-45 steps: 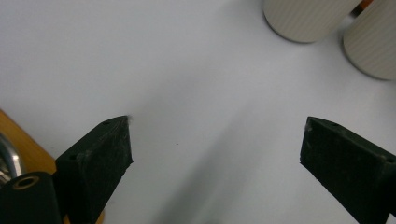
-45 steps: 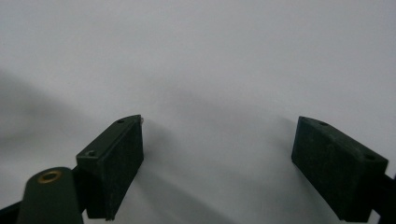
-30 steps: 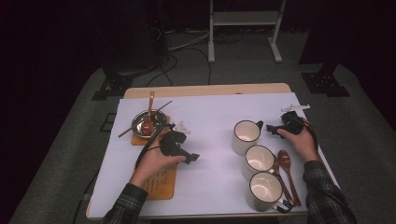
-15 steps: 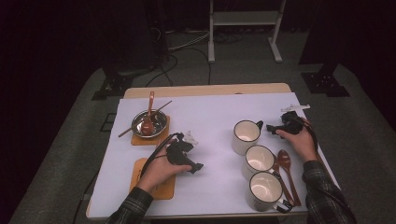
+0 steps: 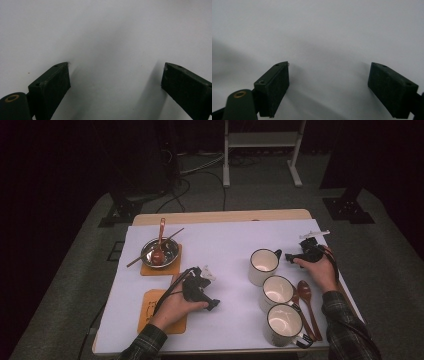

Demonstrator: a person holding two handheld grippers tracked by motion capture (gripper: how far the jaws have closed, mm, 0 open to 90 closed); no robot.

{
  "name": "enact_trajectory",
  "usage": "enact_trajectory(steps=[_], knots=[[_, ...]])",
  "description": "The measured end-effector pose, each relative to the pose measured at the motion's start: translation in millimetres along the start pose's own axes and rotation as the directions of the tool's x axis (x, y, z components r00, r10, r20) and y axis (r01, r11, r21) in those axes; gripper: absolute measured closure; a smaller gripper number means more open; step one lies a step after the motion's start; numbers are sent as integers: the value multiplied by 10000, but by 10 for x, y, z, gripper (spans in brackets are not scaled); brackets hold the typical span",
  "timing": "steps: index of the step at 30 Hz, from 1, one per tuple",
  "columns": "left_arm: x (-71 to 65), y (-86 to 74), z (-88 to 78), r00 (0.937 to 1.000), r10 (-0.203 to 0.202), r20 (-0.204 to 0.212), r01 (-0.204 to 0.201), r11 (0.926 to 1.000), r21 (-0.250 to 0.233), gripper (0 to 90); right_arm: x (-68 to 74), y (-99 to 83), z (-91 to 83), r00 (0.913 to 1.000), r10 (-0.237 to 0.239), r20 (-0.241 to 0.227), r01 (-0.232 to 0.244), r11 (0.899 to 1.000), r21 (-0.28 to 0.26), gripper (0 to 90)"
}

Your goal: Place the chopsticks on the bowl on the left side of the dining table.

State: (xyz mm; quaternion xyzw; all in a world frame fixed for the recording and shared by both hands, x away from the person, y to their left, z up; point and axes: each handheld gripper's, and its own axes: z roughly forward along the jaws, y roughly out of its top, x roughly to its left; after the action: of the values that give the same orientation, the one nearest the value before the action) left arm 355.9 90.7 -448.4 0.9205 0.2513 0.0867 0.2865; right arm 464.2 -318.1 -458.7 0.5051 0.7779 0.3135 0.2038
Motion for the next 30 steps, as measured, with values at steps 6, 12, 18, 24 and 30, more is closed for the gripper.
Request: enact_trajectory(steps=[6, 12, 18, 24, 30], knots=[[1, -12, 0, 10000, 15, -24, -15, 10000, -50, 65, 41, 24, -52, 10000, 46, -70, -45, 9999, 167, 207], [-3, -34, -1, 10000, 7, -55, -8, 9998, -191, 64, 60, 40, -124, 9999, 70, -127, -68, 9999, 141, 230], [-6, -25, 2, 10000, -35, -59, 34, 9999, -146, 64, 74, 60, -260, 9994, 82, -332, -80, 10000, 59, 247], [-3, -14, 1, 10000, -16, -51, 15, 10000, -37, 64, 100, 57, -332, 9992, -108, -394, 113, 9998, 145, 295], [-4, -7, 4, 10000, -43, -45, 44, 10000, 13, 64, 84, 20, -455, 9987, -133, -494, 139, 9998, 111, 346]])
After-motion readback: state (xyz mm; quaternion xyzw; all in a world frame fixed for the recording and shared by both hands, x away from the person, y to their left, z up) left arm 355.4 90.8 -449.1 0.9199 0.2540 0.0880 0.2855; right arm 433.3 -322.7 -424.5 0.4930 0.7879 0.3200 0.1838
